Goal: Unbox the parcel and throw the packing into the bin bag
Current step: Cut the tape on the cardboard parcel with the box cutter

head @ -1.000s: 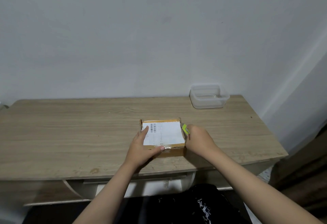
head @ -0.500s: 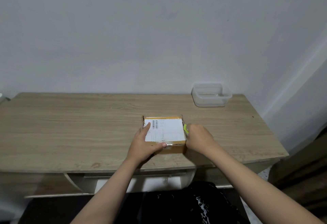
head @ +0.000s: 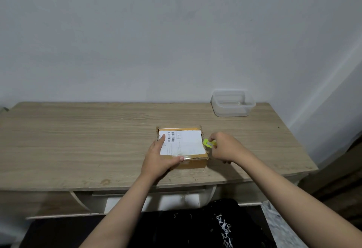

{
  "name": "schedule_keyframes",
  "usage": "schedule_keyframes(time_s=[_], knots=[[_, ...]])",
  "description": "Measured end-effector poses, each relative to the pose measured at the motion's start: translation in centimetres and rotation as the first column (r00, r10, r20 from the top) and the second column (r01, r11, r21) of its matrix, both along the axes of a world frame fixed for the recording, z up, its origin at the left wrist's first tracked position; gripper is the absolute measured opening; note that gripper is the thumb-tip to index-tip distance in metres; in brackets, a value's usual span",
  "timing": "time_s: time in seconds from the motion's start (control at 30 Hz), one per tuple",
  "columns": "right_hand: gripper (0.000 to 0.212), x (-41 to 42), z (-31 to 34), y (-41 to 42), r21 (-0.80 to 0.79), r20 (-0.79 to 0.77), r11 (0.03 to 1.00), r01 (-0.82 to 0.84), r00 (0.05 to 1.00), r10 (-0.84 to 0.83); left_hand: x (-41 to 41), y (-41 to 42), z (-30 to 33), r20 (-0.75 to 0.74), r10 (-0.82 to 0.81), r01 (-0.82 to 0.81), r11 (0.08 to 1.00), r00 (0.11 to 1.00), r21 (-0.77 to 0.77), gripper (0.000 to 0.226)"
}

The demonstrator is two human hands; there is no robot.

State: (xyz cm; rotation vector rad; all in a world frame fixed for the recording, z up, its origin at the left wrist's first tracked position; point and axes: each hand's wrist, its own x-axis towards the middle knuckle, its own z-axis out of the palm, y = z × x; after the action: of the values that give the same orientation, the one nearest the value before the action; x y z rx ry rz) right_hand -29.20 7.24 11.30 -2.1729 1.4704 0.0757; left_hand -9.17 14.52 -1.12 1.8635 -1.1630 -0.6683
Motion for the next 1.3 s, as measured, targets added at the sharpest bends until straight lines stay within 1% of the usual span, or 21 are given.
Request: schedule_keyframes(time_s=[0.13, 0.2, 0.43, 0.67, 0.73, 0.8, 0.87, 0.97, 1.03, 1.1, 1.17, 1.2, 1.23, 1.3], knots=[[0.044, -0.5, 0.0, 0.5, 0.042, -0.018, 0.999, -0.002, 1.000, 0.003, -0.2, 0.1, 0.1, -0.019, 0.023, -0.023, 0.999, 1.000, 0.022, 0.117], [0.043, -0.9, 0.0, 0.6, 0.063, -0.026, 0.998, -0.002, 1.000, 0.003, -0.2, 0.1, 0.0, -0.028, 0.037, -0.036, 0.999, 0.999, 0.023, 0.118], [0.041, -1.6, -0.2, 0.7, 0.072, 0.008, 0.997, 0.006, 1.000, -0.006, -0.1, 0.0, -0.1, -0.015, 0.029, -0.029, 1.000, 0.999, 0.006, 0.109], [0.041, -3.6, 0.2, -0.5, 0.133, 0.066, 0.990, 0.037, 0.997, -0.046, -0.2, 0.0, -0.1, -0.027, 0.030, -0.030, 0.999, 0.999, 0.015, 0.108], [0.041, -4.4, 0.4, -0.8, 0.146, 0.093, 0.988, 0.055, 0.993, -0.069, -0.2, 0.0, -0.1, -0.019, 0.031, -0.031, 0.999, 0.999, 0.018, 0.107], [0.038, -5.0, 0.6, -1.0, 0.114, 0.133, 0.990, 0.088, 0.986, -0.103, -0.2, 0.0, 0.0, -0.013, 0.029, -0.029, 0.999, 0.999, 0.023, 0.107], [0.035, -5.4, 0.4, -1.1, 0.088, 0.205, 0.988, 0.130, 0.968, -0.146, -0.4, 0.2, 0.0, -0.005, 0.018, -0.018, 1.000, 1.000, 0.025, 0.109], [0.034, -5.4, -0.4, -0.9, 0.096, 0.298, 0.983, 0.156, 0.938, -0.178, -0.6, 0.9, 0.2, -0.011, -0.029, 0.030, 0.998, 1.000, 0.062, 0.111], [0.034, -5.3, -0.9, -0.6, 0.096, 0.329, 0.983, 0.159, 0.926, -0.182, -0.5, 1.4, 0.6, -0.034, -0.037, 0.039, 0.996, 0.999, 0.079, 0.097], [0.034, -5.2, -1.1, -0.4, 0.087, 0.354, 0.984, 0.155, 0.918, -0.176, 0.3, 1.5, 0.9, -0.032, -0.058, 0.061, 0.996, 0.998, 0.068, 0.074], [0.034, -5.1, -1.2, -0.1, 0.086, 0.382, 0.985, 0.151, 0.908, -0.172, 1.6, 1.0, 1.3, -0.055, -0.149, 0.153, 0.985, 0.987, 0.075, 0.052], [0.033, -5.0, -1.2, 0.0, 0.087, 0.396, 0.985, 0.148, 0.902, -0.170, 2.3, 0.7, 1.7, -0.073, -0.215, 0.222, 0.970, 0.974, 0.097, 0.047], [0.033, -5.0, -1.2, 0.2, 0.087, 0.409, 0.986, 0.144, 0.897, -0.167, 2.8, 0.4, 1.8, -0.082, -0.277, 0.285, 0.951, 0.957, 0.119, 0.047], [0.033, -5.1, -1.2, 0.3, 0.079, 0.428, 0.986, 0.144, 0.889, -0.164, 3.6, -0.1, 1.8, -0.068, -0.332, 0.339, 0.930, 0.941, 0.140, 0.054]])
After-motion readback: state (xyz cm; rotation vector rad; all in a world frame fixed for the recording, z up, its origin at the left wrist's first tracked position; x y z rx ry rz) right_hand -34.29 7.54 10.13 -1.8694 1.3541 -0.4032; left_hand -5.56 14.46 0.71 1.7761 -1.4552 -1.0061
